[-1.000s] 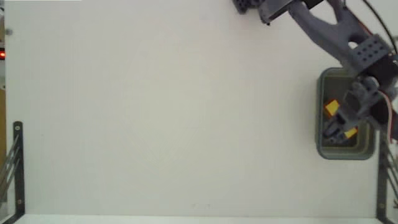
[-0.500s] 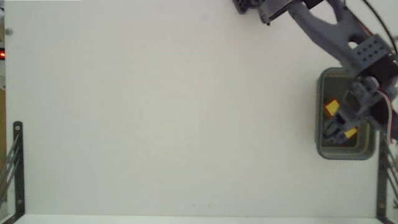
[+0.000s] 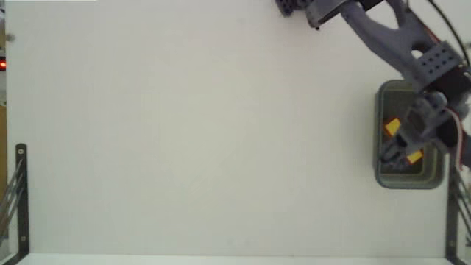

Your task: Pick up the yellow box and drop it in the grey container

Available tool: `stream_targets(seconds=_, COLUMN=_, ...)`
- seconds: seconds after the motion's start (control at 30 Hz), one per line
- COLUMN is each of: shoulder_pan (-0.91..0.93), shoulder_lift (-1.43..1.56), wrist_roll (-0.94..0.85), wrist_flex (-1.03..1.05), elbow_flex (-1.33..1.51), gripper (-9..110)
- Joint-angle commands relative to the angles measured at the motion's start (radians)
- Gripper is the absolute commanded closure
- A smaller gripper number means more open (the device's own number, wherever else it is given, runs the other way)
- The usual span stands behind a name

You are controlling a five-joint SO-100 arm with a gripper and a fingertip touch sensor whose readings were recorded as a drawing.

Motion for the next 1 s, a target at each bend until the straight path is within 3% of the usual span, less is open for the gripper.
stream_targets(seconds=0.0, shoulder_pan=0.02, shoulder_lift=0.1, wrist_roll=0.005, wrist_flex=-0.009, elbow_flex=0.016, gripper=-9)
stream_targets(seconds=0.97, shoulder_pan=0.303, shoulder_lift=0.472, wrist_roll=0.005, wrist_flex=-0.007, elbow_flex=0.385, gripper=-9)
